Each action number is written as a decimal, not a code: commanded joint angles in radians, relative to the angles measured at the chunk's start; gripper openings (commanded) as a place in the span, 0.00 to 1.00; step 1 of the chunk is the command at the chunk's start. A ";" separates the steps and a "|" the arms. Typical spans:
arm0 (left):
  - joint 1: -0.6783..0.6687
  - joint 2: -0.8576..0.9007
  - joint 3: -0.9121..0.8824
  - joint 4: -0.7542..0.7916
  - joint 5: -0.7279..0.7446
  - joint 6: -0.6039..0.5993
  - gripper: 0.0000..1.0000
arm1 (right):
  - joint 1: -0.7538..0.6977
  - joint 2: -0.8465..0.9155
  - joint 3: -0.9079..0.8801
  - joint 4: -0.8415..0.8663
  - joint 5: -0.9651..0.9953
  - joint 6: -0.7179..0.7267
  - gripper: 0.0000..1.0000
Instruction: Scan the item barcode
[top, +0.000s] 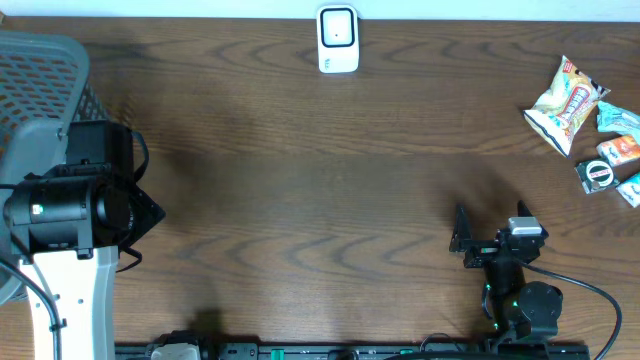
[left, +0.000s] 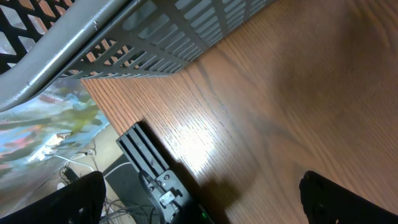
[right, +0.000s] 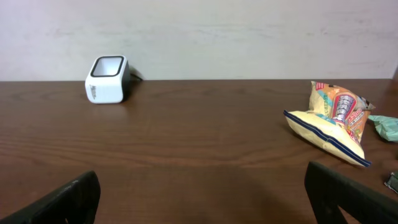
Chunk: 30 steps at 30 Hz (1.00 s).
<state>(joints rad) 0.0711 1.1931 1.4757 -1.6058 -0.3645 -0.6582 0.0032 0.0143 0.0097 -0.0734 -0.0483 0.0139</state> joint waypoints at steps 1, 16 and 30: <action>0.004 -0.004 0.001 -0.006 -0.035 0.021 0.98 | 0.004 -0.009 -0.004 -0.002 0.012 -0.011 0.99; 0.004 -0.116 -0.008 0.177 0.055 0.100 0.97 | 0.004 -0.009 -0.004 -0.001 0.012 -0.011 0.99; -0.024 -0.474 -0.510 0.895 0.565 0.641 0.98 | 0.004 -0.009 -0.004 -0.001 0.012 -0.011 0.99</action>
<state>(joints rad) 0.0505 0.7795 1.0763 -0.7818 0.0284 -0.1688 0.0032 0.0139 0.0097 -0.0719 -0.0471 0.0139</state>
